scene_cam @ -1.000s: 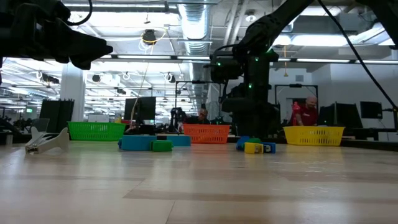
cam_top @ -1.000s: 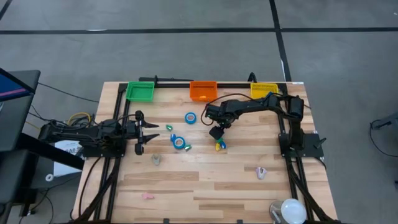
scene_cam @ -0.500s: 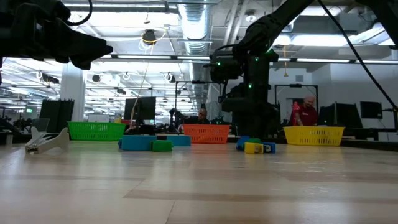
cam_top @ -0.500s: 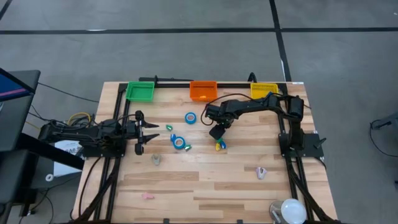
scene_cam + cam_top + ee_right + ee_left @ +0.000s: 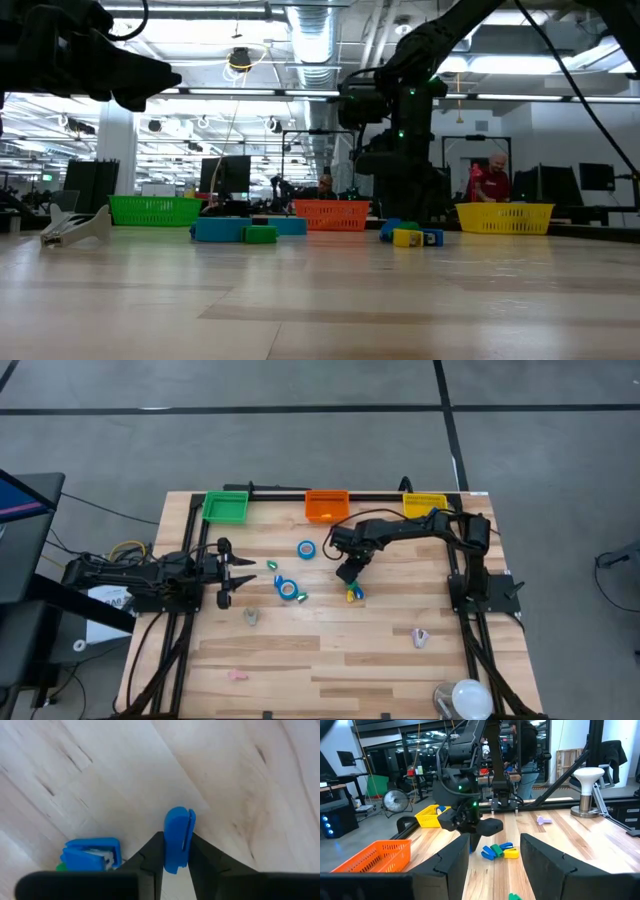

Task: Pick and place Stapler, Stapler remover, tape
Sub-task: Put the blue stapler into the orange bin

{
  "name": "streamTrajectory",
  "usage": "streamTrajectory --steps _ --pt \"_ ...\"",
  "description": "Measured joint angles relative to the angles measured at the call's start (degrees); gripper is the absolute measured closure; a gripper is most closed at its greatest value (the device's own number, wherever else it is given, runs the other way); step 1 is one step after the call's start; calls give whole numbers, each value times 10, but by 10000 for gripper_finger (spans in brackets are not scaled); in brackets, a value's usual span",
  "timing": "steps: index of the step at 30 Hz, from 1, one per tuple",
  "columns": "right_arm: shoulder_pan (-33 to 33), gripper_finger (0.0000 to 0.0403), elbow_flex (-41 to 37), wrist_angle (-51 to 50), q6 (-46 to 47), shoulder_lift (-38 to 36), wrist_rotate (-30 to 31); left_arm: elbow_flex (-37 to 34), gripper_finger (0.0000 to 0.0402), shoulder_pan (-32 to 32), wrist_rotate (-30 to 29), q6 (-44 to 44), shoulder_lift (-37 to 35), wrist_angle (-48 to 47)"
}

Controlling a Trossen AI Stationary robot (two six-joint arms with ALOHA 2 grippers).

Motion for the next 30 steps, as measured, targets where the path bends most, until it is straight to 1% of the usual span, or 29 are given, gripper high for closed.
streamTrajectory --steps 11,17,20,24,30 --pt "-20 341 47 -4 -49 -55 -19 0 234 0 0 0 0 3" --pt "-48 341 96 -1 -125 -81 -16 0 234 0 0 0 0 5" --pt "-67 341 125 0 -170 -83 -15 0 234 0 0 0 0 6" --pt "-96 341 164 3 -195 -83 -13 0 234 0 0 0 0 6" --pt "-128 341 190 32 -235 -76 -13 0 234 0 0 0 0 7"
